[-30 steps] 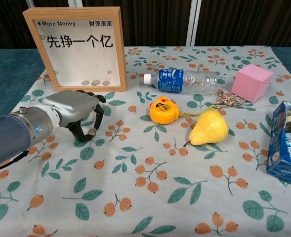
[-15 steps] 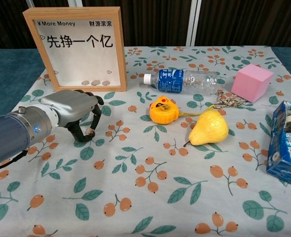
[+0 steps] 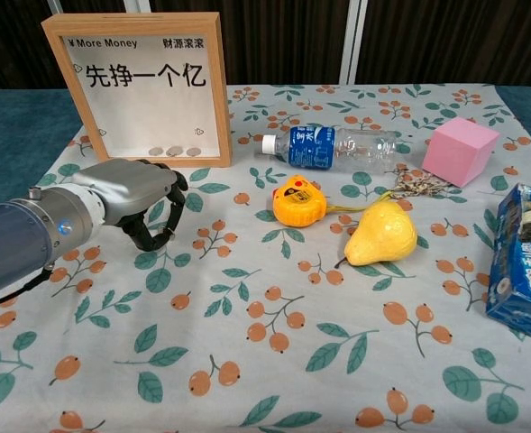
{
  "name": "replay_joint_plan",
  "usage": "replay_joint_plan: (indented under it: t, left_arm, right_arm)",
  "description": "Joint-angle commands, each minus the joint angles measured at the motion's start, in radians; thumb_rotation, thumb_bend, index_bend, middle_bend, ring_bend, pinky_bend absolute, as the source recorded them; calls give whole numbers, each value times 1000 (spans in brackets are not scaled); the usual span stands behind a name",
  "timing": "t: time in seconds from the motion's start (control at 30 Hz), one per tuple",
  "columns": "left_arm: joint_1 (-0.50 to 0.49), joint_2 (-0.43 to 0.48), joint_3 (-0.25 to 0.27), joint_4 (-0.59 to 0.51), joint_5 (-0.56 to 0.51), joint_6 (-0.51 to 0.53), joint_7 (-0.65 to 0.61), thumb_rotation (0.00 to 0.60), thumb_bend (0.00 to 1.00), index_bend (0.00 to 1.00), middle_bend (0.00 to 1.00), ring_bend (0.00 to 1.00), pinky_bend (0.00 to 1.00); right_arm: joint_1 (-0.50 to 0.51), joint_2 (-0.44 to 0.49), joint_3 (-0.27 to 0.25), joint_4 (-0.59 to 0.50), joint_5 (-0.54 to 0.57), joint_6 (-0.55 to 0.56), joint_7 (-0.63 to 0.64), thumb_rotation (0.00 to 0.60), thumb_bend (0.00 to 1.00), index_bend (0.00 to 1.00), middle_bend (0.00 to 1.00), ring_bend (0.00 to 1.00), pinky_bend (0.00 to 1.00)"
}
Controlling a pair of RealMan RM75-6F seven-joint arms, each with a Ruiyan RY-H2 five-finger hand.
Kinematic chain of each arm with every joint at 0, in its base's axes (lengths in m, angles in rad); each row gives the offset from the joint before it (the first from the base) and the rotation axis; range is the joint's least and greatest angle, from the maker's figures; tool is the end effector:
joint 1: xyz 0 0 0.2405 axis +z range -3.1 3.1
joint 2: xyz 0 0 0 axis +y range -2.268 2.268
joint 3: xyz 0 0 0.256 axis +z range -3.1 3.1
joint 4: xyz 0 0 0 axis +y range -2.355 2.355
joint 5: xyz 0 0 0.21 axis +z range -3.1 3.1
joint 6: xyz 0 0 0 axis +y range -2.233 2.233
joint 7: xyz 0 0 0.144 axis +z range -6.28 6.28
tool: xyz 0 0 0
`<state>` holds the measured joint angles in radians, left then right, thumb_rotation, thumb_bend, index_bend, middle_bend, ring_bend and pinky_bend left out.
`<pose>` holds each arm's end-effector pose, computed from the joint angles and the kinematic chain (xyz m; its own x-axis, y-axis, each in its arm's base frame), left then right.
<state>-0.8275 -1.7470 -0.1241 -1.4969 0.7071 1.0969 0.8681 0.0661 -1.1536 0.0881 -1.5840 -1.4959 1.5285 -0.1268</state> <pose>-0.1333 0.3161 -0.0764 0.6456 0.3280 0.6896 0.7632 -0.3085 -0.5677 -0.3120 -0.1829 0.1621 0.4994 0.0694 0.8636 -0.8662 0.0214 0.4992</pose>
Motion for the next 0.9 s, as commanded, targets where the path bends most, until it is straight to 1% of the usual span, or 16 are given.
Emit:
replay_joint_plan:
  t: [0.03, 0.2, 0.4, 0.5, 0.67, 0.77, 0.83, 0.9]
  left_arm:
    - [0, 0, -1, -1, 3, 1, -6, 600, 538, 659, 162, 0, 0]
    - [2, 8, -9, -12, 19, 15, -18, 600, 542, 682, 181, 0, 0]
    - [4, 73, -36, -103, 66, 68, -20, 600, 541, 710, 200, 0, 0]
    - [2, 120, -54, -181, 86, 88, -18, 600, 540, 712, 196, 0, 0]
    - [-21, 227, -102, -365, 115, 122, 26, 600, 535, 711, 188, 0, 0]
    - [-40, 282, -139, -471, 80, 111, 37, 600, 532, 710, 187, 0, 0]
    - [-56, 324, -168, -537, 35, 89, 38, 600, 529, 710, 186, 0, 0]
    - [-79, 377, -207, -606, -36, 63, 36, 600, 527, 710, 185, 0, 0]
  right_arm:
    - [0, 0, 1, 0, 0, 1, -1, 600, 296, 79, 0, 0, 0]
    - [0, 0, 1, -1, 0, 2, 0, 600, 297, 79, 0, 0, 0]
    - [0, 0, 3, -1, 2, 1, 0, 600, 297, 79, 0, 0, 0]
    - [-1, 0, 2, -1, 1, 3, -2, 600, 297, 79, 0, 0, 0]
    - [-2, -1, 2, -3, 2, 5, -7, 600, 297, 79, 0, 0, 0]
    - [-2, -1, 4, -4, 3, 6, -8, 600, 296, 79, 0, 0, 0]
    - [-3, -1, 4, -3, 3, 7, -9, 600, 296, 79, 0, 0, 0]
    - [-3, -1, 4, -4, 4, 7, -9, 600, 296, 79, 0, 0, 0]
